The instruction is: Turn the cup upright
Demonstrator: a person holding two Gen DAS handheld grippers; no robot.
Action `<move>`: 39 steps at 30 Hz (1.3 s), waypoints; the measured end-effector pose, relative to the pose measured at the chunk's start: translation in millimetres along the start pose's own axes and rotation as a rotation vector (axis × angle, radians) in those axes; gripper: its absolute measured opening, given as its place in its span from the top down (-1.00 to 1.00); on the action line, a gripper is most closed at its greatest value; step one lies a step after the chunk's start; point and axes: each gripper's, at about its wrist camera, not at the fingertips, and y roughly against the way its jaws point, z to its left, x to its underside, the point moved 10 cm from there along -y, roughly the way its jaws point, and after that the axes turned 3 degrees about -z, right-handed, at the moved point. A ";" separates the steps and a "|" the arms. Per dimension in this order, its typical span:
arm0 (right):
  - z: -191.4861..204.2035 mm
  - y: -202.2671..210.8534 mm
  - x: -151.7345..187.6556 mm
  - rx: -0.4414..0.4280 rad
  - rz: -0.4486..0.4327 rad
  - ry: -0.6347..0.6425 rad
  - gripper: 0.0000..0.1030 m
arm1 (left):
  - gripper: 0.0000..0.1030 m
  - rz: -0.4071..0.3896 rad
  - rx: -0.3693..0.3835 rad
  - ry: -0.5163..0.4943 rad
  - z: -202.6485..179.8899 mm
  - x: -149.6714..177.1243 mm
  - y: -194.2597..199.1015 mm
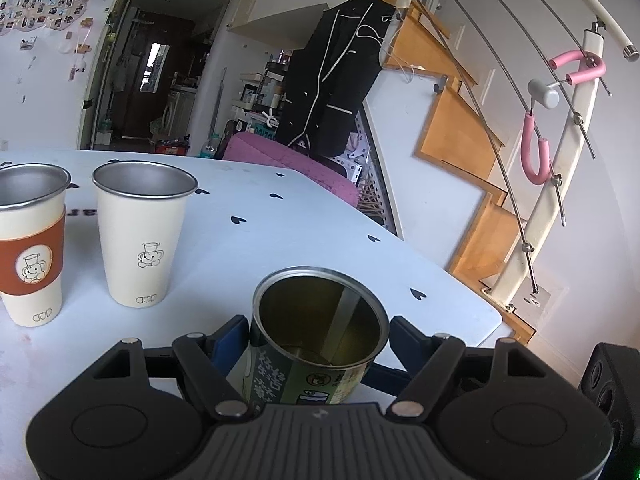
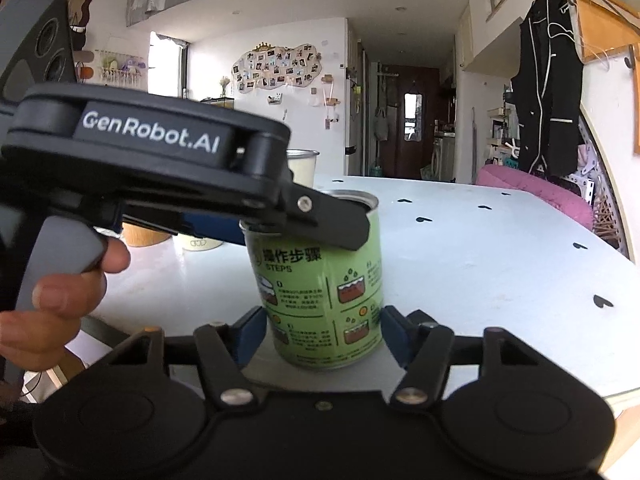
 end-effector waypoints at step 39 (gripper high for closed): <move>-28.7 -60.0 -22.8 0.111 0.073 -0.106 -0.38 | -0.75 -0.064 -0.250 0.059 72.5 -5.5 34.9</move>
